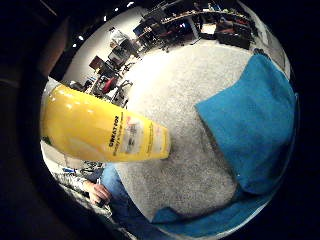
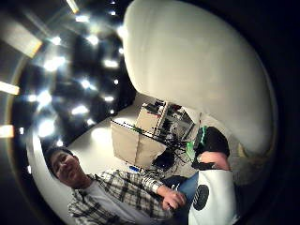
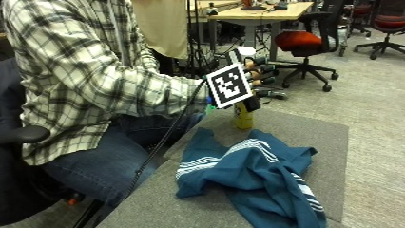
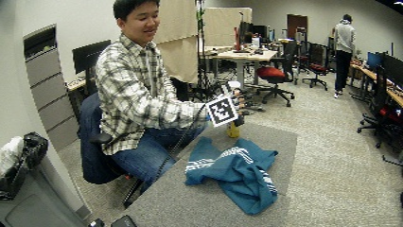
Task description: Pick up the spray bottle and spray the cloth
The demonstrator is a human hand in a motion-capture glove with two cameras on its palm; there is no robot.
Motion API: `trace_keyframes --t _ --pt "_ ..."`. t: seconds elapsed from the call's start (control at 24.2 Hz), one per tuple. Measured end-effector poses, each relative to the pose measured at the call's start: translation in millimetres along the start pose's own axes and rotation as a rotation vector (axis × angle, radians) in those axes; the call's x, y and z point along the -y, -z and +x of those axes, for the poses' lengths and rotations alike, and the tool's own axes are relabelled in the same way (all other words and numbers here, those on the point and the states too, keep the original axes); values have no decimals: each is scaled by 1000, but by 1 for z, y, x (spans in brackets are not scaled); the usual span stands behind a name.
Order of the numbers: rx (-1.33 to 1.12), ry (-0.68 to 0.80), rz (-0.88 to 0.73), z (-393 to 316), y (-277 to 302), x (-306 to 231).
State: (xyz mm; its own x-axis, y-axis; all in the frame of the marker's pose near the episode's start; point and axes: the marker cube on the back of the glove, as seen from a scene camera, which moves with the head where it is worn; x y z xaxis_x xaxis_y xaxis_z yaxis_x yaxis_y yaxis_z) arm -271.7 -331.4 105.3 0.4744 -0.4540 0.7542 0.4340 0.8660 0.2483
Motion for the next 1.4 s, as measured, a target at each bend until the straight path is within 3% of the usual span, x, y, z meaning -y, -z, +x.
trace_keyframes --t 0.45,0.78,1.2,1.4 --pt "-128 -15 -59 -1 9 -5" --pt "-477 -23 -226 -21 65 -40" --pt "-982 -403 -267 -55 191 -130" --pt "-1052 -513 -229 -70 224 -165"
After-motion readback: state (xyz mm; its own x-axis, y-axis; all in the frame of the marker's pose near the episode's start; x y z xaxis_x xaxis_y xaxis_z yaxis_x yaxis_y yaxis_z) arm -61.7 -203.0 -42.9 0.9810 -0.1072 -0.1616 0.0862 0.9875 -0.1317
